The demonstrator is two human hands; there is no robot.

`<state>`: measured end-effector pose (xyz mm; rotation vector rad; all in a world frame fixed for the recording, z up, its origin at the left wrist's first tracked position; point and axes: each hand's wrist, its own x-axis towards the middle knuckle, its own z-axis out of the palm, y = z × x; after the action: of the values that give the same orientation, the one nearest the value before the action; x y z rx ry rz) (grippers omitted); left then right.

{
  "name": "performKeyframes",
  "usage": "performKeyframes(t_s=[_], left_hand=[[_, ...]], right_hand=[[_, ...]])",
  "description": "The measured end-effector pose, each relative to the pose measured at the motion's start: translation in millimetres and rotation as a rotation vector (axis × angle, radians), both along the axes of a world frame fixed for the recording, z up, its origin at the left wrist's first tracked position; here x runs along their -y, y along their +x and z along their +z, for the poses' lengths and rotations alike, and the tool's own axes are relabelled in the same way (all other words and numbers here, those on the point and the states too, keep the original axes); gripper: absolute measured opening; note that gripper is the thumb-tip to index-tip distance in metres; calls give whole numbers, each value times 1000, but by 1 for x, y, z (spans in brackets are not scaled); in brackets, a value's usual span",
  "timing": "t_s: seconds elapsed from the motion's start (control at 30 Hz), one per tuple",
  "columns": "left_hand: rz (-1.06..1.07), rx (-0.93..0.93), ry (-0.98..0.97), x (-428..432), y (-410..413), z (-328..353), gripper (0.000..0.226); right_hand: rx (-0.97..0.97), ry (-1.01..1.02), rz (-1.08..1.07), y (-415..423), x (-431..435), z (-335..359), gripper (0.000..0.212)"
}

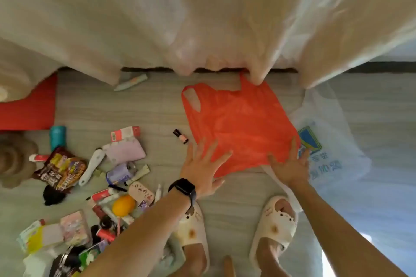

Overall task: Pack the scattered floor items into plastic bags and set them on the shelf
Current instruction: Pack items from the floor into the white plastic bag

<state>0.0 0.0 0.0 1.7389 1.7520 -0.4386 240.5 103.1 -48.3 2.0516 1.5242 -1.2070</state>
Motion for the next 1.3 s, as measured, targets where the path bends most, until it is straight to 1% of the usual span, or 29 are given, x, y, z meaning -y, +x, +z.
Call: performKeyframes(t_s=[0.03, 0.07, 0.1, 0.13, 0.17, 0.2, 0.23, 0.27, 0.33, 0.37, 0.43, 0.47, 0.5, 0.53, 0.6, 0.63, 0.67, 0.73, 0.77, 0.83, 0.87, 0.93, 0.97, 1.07, 1.13, 1.2, 1.23, 1.27, 1.3], left_hand=[[-143, 9, 18, 0, 5, -18, 84], [-304, 18, 30, -1, 10, -33, 87], [-485, 11, 32, -1, 11, -53, 89], [-626, -2, 21, -3, 11, -72, 88], [-699, -47, 29, -6, 8, -90, 87], [-715, -102, 59, -11, 4, -105, 84], [-669, -155, 106, -21, -3, -119, 80], [-578, -208, 139, -31, -12, -130, 76], [-427, -252, 159, -54, -29, -146, 72], [-401, -258, 166, -62, -34, -148, 72], [-406, -247, 168, -68, -38, -149, 70], [-403, -207, 179, -66, -38, -147, 68], [-394, -157, 200, -61, -37, -145, 67], [-385, -103, 223, -53, -35, -143, 66], [-364, -31, 289, -38, -35, -128, 66], [-306, -2, 318, -30, -36, -116, 61], [-209, 29, 302, -21, -39, -101, 55], [38, 71, 291, -4, -49, -67, 44], [157, 101, 305, 7, -55, -52, 41], [370, 194, 308, 33, -72, -25, 39], [468, 247, 320, 45, -81, -11, 39], [687, 374, 346, 63, -97, 22, 37], [796, 455, 362, 70, -103, 43, 39], [1054, 744, 497, 80, -114, 116, 47], [1156, 935, 558, 81, -122, 162, 58], [1171, 1069, 631, 81, -129, 201, 62], [1181, 1083, 701, 82, -134, 215, 60], [1196, 1041, 792, 84, -137, 229, 51], [1212, 943, 892, 88, -142, 240, 37]], right_hand=[[-49, 70, -125, -2, 2, -15, 103], [-132, 140, -203, -4, 1, -30, 105], [-260, 220, -199, -12, 0, -42, 103], [-372, 270, -138, -21, -2, -48, 98], [-474, 312, -82, -27, -3, -57, 91], [-533, 335, -39, -32, -4, -61, 87], [-561, 382, 13, -31, -7, -69, 88], [-519, 451, 82, -29, -9, -75, 92], [-225, 532, 279, -21, -6, -88, 107], [-79, 476, 373, -15, -3, -96, 113], [122, 260, 493, -1, 4, -110, 122], [188, 184, 543, 6, 9, -116, 119], [224, 138, 572, 11, 14, -117, 112], [237, 127, 569, 15, 17, -115, 99], [236, 177, 584, 17, 16, -105, 63], [248, 230, 610, 16, 12, -96, 51], [251, 298, 603, 14, 4, -81, 42], [206, 427, 479, 4, -19, -41, 27], [139, 515, 389, -5, -30, -14, 20], [-7, 688, 270, -37, -41, 45, 15], [-73, 789, 269, -57, -44, 73, 19], [-197, 963, 346, -103, -33, 126, 33], [-274, 1018, 400, -127, -21, 147, 36], [-611, 1170, 617, -190, 25, 188, 32], [-744, 1266, 808, -224, 55, 205, 33], [-788, 1282, 964, -249, 78, 217, 36], [-807, 1267, 1016, -259, 87, 221, 39], [-829, 1252, 1067, -268, 95, 224, 43], [-851, 1224, 1122, -273, 103, 228, 48]])
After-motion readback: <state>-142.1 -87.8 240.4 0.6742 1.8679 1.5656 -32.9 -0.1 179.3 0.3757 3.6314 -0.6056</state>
